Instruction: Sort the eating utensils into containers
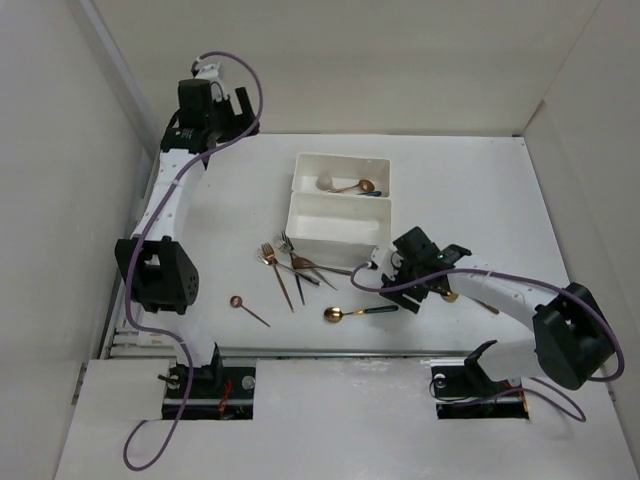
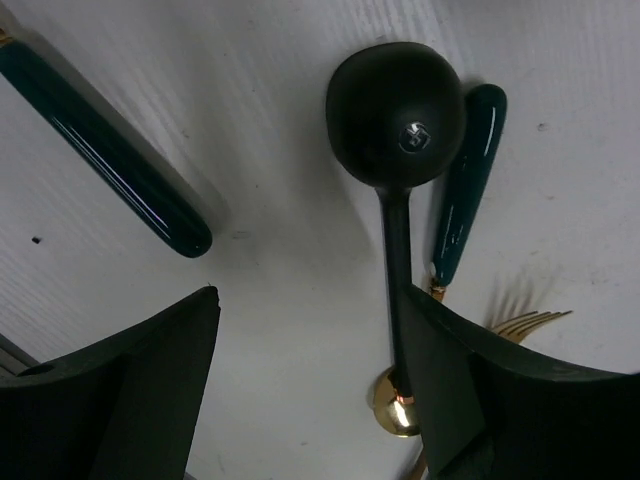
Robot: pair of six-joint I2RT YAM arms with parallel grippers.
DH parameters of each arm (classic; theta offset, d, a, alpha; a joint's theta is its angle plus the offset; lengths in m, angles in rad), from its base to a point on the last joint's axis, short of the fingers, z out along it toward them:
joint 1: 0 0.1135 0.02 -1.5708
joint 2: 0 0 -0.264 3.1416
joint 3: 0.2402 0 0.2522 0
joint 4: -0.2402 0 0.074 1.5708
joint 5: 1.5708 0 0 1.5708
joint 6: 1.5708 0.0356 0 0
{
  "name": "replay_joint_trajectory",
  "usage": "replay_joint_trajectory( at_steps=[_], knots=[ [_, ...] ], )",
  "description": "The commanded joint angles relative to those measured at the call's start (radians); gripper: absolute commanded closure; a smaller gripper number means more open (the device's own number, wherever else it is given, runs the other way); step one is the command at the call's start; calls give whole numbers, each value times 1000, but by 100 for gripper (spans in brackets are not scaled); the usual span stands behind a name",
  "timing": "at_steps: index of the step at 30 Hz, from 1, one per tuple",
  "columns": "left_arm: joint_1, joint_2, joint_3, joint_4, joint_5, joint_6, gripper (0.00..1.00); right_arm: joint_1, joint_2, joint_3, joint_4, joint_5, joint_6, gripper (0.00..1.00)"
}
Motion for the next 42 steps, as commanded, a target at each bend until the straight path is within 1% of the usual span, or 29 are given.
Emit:
replay_joint_trajectory(
  at_steps=[1, 3, 6, 9, 10, 11, 17, 23, 28, 29, 31, 39, 42],
  knots=[
    [62, -93, -136, -40, 40, -87, 14, 12, -25, -10, 149, -14, -2, 23],
    [110, -134, -196, -40, 54, -96, 14, 12, -25, -32, 257, -40, -2, 22],
    [149, -168, -271, -40, 54, -105, 14, 12, 12, -17, 316, 2, 24, 20],
    [172, -194, -296, -40, 75, -105, 14, 12, 109, 17, 297, 38, 24, 20],
    [173, -194, -308, -40, 75, -105, 14, -3, 130, 51, 271, 38, 13, 24],
    [173, -208, -308, -40, 75, -114, 14, -3, 161, 65, 261, 29, -1, 25],
    [182, -236, -327, -40, 75, -105, 14, -15, 204, 106, 249, 15, -30, 31],
    [191, -254, -336, -40, 64, -105, 14, 6, 204, 106, 260, 15, -30, 31],
    [200, -254, -336, -40, 64, -105, 14, 55, 195, 106, 260, 36, -30, 31],
    [200, -254, -345, -40, 64, -105, 14, 55, 195, 106, 247, 48, -30, 34],
    [209, -254, -345, -40, 64, -105, 14, 83, 183, 106, 238, 49, -16, 37],
    [219, -263, -368, -30, 73, -105, 14, 141, 89, 76, 238, 84, 61, 37],
    [219, -263, -368, -30, 83, -105, 14, 152, 68, 57, 238, 87, 61, 46]
  ],
)
